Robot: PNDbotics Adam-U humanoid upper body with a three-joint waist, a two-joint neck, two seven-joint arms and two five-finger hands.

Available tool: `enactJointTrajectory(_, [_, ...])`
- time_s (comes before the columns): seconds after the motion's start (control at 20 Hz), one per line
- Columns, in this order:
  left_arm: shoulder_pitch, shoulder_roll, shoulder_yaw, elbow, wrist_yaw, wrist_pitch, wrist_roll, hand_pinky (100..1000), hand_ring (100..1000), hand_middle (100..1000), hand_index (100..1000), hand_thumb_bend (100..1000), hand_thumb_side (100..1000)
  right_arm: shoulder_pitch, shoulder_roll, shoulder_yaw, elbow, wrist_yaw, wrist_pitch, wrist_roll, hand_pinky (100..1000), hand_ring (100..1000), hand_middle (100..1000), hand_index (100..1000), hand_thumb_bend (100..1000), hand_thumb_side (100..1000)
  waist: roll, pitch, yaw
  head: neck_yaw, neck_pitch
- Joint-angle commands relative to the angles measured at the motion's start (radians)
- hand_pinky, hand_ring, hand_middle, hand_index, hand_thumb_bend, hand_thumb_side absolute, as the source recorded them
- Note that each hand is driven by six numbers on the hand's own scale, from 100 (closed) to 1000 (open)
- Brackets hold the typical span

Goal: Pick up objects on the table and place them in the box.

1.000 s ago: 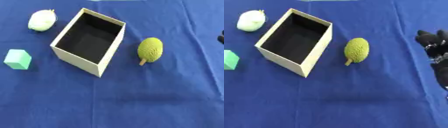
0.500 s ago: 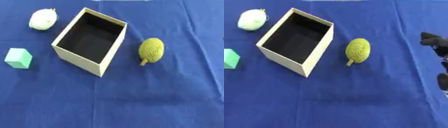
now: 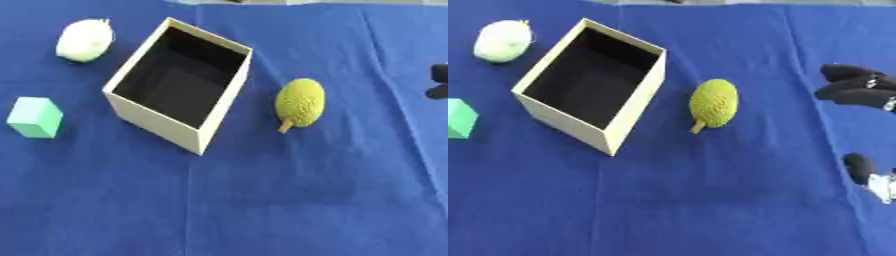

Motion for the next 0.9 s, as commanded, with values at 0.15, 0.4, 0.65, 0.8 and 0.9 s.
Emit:
enactJointTrajectory(0.15, [-0.010, 0.022, -0.002, -0.019, 0.000, 0.000, -0.003, 798, 794, 735, 885, 100, 567, -0.045, -0.088, 0.038, -0.015, 0.131, 0.079, -0.074, 927, 1000, 844, 934, 100, 272, -0.001, -0.025, 0.004, -0.014, -0.008])
enactJointTrajectory(0.4, [-0.010, 0.020, -0.006, -0.019, 0.003, 0.001, -0.007, 797, 794, 735, 885, 100, 567, -0.087, -0.109, 0.073, -0.015, 0.182, 0.139, -0.099, 929, 1000, 847, 935, 100, 260, -0.004, -0.025, 0.010, -0.024, -0.006])
enactJointTrajectory(0.65, [-0.012, 0.018, -0.009, -0.019, 0.007, 0.003, -0.011, 798, 794, 735, 885, 100, 567, -0.134, -0.124, 0.096, -0.015, 0.174, 0.185, -0.077, 936, 1000, 852, 937, 100, 245, -0.007, -0.026, 0.015, -0.032, -0.005])
enactJointTrajectory(0.8, [-0.015, 0.014, -0.011, -0.019, 0.010, 0.003, -0.014, 798, 794, 735, 884, 100, 567, -0.171, -0.133, 0.117, -0.015, 0.165, 0.214, -0.041, 941, 1000, 856, 940, 100, 230, -0.007, -0.027, 0.020, -0.040, -0.005])
enactJointTrajectory(0.9, [-0.017, 0.013, -0.013, -0.019, 0.012, 0.003, -0.017, 798, 794, 735, 884, 100, 567, -0.197, -0.137, 0.131, -0.015, 0.158, 0.236, -0.014, 945, 1000, 858, 942, 100, 222, -0.007, -0.027, 0.025, -0.046, -0.006])
